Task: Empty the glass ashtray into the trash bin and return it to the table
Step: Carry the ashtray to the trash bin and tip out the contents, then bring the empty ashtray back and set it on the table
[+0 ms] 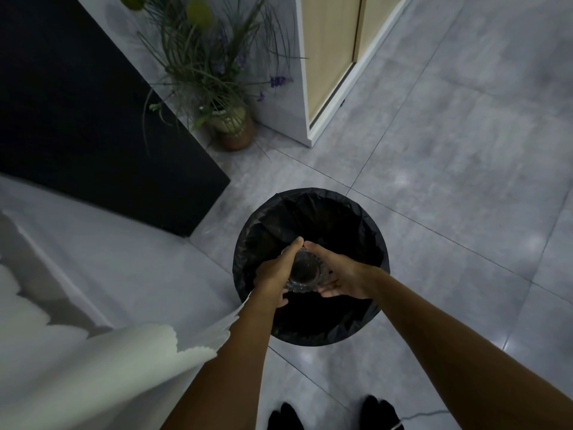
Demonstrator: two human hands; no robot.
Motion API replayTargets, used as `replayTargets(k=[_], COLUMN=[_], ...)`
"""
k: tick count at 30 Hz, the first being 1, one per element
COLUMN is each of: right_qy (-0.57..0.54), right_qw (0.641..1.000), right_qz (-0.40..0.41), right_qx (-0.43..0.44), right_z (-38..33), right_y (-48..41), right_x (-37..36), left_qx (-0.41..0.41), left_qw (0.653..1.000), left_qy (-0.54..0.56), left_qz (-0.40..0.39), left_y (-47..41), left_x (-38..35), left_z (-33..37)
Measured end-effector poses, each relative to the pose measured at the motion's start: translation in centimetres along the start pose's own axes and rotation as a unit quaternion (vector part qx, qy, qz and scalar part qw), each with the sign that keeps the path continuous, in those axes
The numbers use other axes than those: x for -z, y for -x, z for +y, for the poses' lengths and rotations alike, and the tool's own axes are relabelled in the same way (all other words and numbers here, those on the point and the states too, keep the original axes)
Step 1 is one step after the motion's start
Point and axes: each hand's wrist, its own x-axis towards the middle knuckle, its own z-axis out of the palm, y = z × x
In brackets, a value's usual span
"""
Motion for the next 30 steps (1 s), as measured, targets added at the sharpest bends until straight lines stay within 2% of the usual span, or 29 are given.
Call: replayTargets(k=[3, 7, 11, 15, 18, 23, 27, 30], right_qy=[0.017, 0.110, 0.213, 0.263, 0.269, 0.240, 0.252, 0.284], right_qw=[0.999, 0.980, 0.930, 0.888, 0.862, 0.839, 0.826, 0.800], right_qz=[0.015, 0.051, 0.150, 0.187, 0.219, 0.254, 0.262, 0.259], right_qx=[0.050, 0.159, 0.260, 0.327, 0.369, 0.417, 0.430, 0.460], right_z=[0.1, 0.1, 0.5, 1.0, 1.0, 0.0, -1.9, -4.1], right_y=[0.6, 2.5, 4.3, 6.7, 9.5, 16.1, 22.7, 28.9], right_x=[0.1, -0.8, -1.8, -2.6, -3.5, -5.2, -6.0, -6.8], left_qx=[-0.052, -0.106, -0.142, -0.191, -0.221, -0.293, -0.286, -0.282], left_qw=[0.998, 0.985, 0.973, 0.960, 0.955, 0.949, 0.954, 0.954], left_qy=[0.016, 0.128, 0.178, 0.202, 0.196, 0.112, 0.090, 0.086], left_qz=[-0.008, -0.049, -0.032, -0.022, -0.009, 0.018, -0.024, -0.058], left_y=[-0.1, 1.5, 3.2, 6.7, 10.0, 17.7, 23.7, 29.0], left_x=[-0.1, -0.2, -0.5, -0.2, 0.0, 1.2, 2.8, 4.2], left_z=[-0.3, 0.2, 0.0, -0.3, -0.3, 1.1, 2.3, 2.8])
